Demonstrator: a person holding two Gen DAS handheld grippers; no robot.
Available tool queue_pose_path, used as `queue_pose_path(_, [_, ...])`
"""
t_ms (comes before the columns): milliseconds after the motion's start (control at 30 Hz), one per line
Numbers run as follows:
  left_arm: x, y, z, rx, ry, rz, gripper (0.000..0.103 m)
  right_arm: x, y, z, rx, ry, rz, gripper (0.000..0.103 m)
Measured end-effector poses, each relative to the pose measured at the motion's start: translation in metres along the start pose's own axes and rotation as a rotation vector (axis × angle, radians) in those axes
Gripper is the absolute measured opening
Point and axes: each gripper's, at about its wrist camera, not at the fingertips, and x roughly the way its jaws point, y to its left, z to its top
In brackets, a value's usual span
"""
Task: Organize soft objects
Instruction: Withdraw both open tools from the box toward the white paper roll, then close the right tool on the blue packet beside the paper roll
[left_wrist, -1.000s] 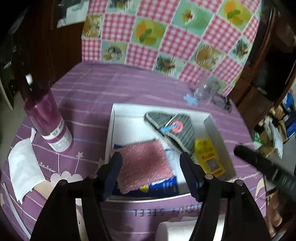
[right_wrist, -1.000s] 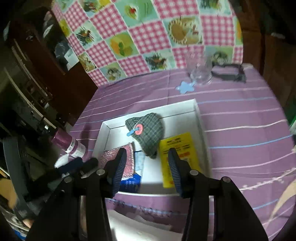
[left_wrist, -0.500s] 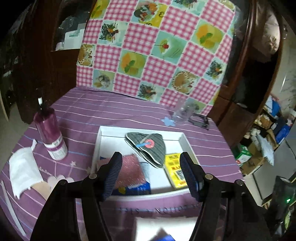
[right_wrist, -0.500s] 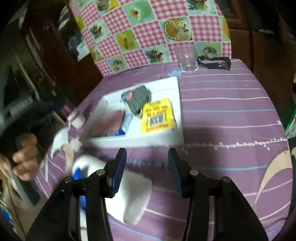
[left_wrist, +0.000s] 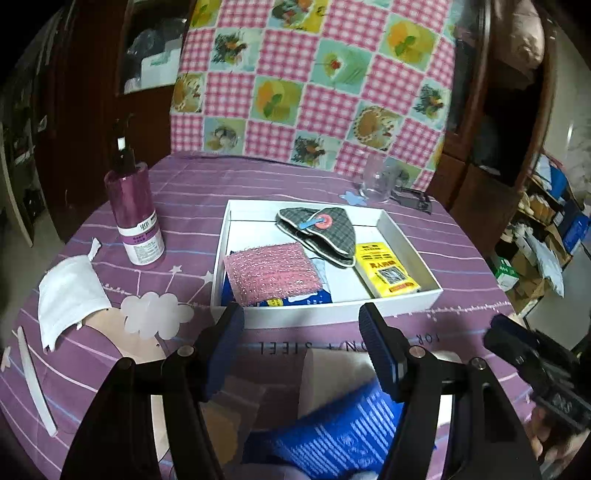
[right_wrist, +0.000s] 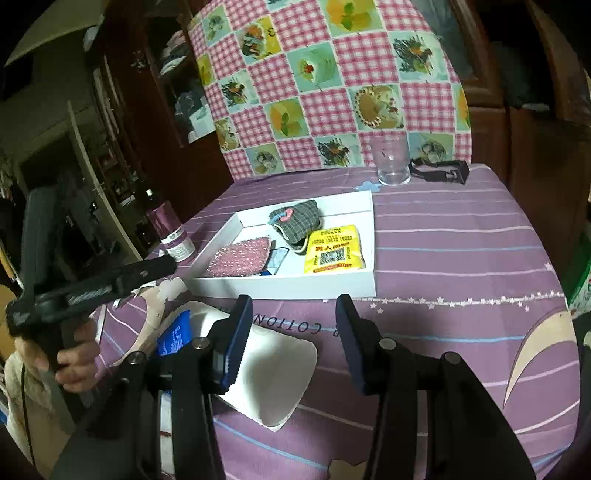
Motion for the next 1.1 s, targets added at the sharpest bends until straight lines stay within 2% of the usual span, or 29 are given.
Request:
queue_pose_path(133, [-0.012, -0.006, -0.013, 0.065, -0.041, -0.021, 0.065, 0.005, 0.003, -0.003, 0.0, 0.037, 0.034, 0.048])
queue_pose_path(200, [-0.013, -0.007, -0.021, 0.085, -0.056, -0.056, 0.065, 0.009, 0.005, -0.006, -0.001, 0.063, 0.028, 0.048])
queue_pose_path(267, [-0.012, -0.003, -0.029, 0.071, -0.06, -0.082, 0.065, 0.01, 0.007, -0.008, -0.012, 0.067, 0.025, 0.048])
queue_pose_path(367, [-0.007, -0.002, -0.032, 0.065, -0.029, -0.071, 0.065, 0.012, 0.012, -0.011, -0.029, 0.072, 0.017, 0.048])
queue_pose_path(533, [-0.009, 0.003, -0.033, 0.041, -0.031, -0.062, 0.067, 0.013, 0.021, -0.016, -0.058, 0.081, 0.031, 0.048])
queue_pose_path(667, [-0.009, 0.007, -0.034, 0.026, -0.025, -0.023, 0.067, 0.016, 0.022, -0.017, -0.054, 0.092, 0.03, 0.048])
queue_pose_path(800, [-0.014, 0.015, -0.035, 0.0, -0.035, -0.03, 0.067, 0.018, 0.021, -0.018, -0.048, 0.104, 0.042, 0.048])
queue_pose_path(967, [-0.017, 0.024, -0.04, -0.024, -0.03, -0.045, 0.07, 0.012, 0.02, -0.017, -0.017, 0.093, 0.126, 0.048])
queue_pose_path(1100, [-0.014, 0.028, -0.043, -0.04, -0.006, -0.013, 0.07, 0.007, 0.026, -0.016, -0.01, 0.088, 0.183, 0.044])
